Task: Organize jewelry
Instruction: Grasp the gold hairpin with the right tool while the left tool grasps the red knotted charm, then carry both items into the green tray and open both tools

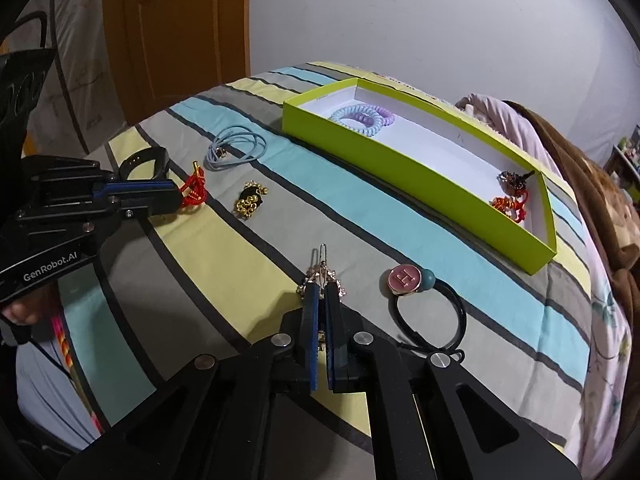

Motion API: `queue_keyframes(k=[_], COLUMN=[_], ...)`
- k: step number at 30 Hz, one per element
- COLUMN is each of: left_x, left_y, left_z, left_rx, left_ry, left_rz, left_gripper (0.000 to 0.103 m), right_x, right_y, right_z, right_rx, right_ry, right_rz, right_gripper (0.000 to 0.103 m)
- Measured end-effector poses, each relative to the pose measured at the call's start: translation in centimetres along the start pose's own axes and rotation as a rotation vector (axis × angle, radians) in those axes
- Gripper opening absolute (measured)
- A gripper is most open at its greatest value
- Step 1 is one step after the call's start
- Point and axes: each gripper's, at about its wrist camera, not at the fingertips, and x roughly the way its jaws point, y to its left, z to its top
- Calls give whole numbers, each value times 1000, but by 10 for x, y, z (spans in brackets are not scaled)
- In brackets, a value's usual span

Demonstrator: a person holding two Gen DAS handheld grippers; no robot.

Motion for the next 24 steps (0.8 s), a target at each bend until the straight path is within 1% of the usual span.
queue_keyframes(k=[6, 11, 14, 17, 19, 21, 24], left_x=[-3, -6, -8, -8, -8, -9, -9], left_y=[-2, -3, -3, -3, -4, -4, -4], left_z=[2, 4, 5, 4, 4, 4, 4], left_rx=[5, 3, 5, 4, 5, 5, 5], left_ry=[-6, -17, -22, -21, -20, -20, -21], left_rz=[1, -2, -5, -6, -7, -7, -6], left_gripper=[3, 3, 3, 3, 3, 3, 3], right_x=[-7, -19, -22, -20, -16, -14, -6], right_y=[-1, -2, -3, -7, -4, -4, -4], right_z=[-3, -6, -7, -5, -2, 0, 4], right_rx=[25, 59, 68, 89, 68, 71, 76], right_ry=[-20, -54, -58, -53, -41, -41, -21], right_rz=[19, 25, 21, 41, 27, 41, 53], right_gripper=[1, 0, 0, 0, 5, 21, 23])
